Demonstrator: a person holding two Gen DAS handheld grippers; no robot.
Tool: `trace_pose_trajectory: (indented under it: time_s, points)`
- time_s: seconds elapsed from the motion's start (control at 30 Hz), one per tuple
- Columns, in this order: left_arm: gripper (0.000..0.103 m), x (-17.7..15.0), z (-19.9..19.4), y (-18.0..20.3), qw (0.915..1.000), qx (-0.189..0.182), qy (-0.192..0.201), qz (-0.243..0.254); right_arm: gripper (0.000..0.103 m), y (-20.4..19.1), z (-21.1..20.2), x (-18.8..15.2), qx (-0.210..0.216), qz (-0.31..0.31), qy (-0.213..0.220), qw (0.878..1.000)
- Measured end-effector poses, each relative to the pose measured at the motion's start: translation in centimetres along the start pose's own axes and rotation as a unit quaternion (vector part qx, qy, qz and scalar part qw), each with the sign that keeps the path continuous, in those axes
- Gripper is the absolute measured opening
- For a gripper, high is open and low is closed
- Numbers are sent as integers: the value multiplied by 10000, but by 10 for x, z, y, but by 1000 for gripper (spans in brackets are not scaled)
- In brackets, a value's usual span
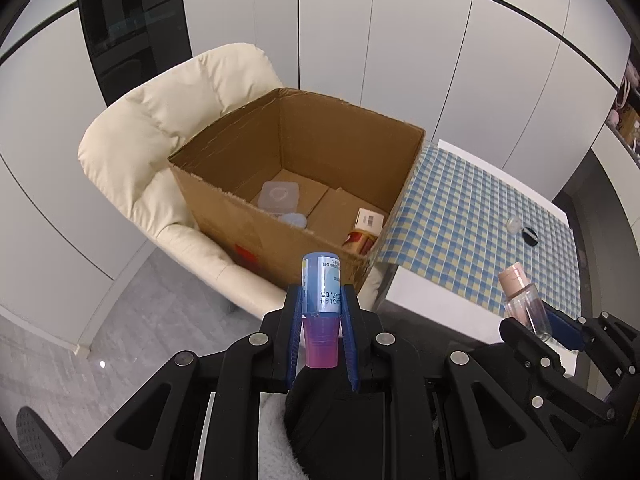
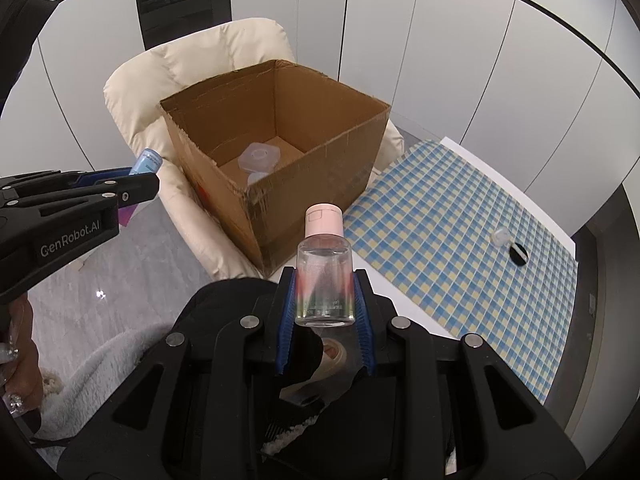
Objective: Organize objects
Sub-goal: 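Carry the tube and bottle with both tools over the cardboard box, then lower the tube and bottle into the box and open both tools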
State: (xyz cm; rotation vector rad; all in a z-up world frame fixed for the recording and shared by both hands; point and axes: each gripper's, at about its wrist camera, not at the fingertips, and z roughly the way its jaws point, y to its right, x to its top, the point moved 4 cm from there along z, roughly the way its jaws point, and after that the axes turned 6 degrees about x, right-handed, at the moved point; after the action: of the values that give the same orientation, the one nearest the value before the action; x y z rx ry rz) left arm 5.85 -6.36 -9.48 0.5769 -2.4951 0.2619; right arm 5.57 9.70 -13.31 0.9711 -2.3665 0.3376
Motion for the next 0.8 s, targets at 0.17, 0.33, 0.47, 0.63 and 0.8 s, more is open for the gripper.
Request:
trace_pose_trajectory:
  time_s: [0.17, 0.33, 0.47, 0.63, 0.8]
  points:
    - [19, 15, 9, -2, 10000, -14, 27, -67, 29, 1, 7, 18, -25, -40, 48, 10000]
    - [19, 31, 21, -7, 9999, -28, 38, -163, 29, 1, 21, 35, -37, -89, 11, 10000]
    - [19, 45, 35, -13, 9997, 9, 23, -249, 29, -2, 37, 52, -15, -137, -16, 9999]
    - [19, 64, 56, -21, 9994, 85, 17, -330, 29, 0, 58, 77, -21, -137, -3, 9999]
    - [19, 84, 77, -34, 9987, 179, 31, -466, 29, 1, 81, 101, -105, -197, 21, 9997]
